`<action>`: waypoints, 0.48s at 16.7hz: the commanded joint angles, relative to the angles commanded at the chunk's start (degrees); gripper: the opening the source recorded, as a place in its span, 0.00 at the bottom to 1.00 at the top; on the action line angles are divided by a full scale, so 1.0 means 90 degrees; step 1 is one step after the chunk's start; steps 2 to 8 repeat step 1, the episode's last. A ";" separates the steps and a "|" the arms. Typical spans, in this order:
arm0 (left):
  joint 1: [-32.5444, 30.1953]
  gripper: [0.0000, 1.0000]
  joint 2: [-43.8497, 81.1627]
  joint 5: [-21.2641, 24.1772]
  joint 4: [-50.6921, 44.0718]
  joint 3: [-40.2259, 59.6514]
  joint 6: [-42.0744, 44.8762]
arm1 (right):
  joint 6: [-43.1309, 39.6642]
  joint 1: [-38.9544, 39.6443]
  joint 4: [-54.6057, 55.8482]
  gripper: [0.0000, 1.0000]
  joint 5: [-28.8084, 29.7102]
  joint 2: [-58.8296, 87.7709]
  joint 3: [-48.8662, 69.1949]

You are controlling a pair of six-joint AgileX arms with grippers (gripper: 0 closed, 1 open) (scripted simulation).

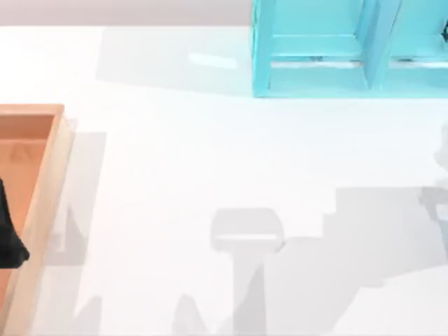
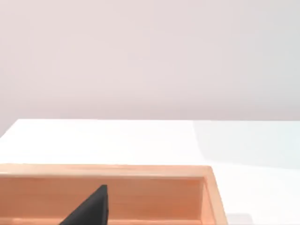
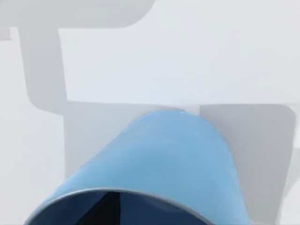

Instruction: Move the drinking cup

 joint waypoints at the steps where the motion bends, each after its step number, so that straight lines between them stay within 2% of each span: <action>1: 0.0000 1.00 0.0000 0.0000 0.0000 0.0000 0.0000 | 0.0000 0.0000 0.0000 1.00 0.0000 0.0000 0.0000; 8: 0.0000 1.00 0.0000 0.0000 0.0000 0.0000 0.0000 | 0.0000 0.0000 0.0000 1.00 0.0000 0.0000 0.0000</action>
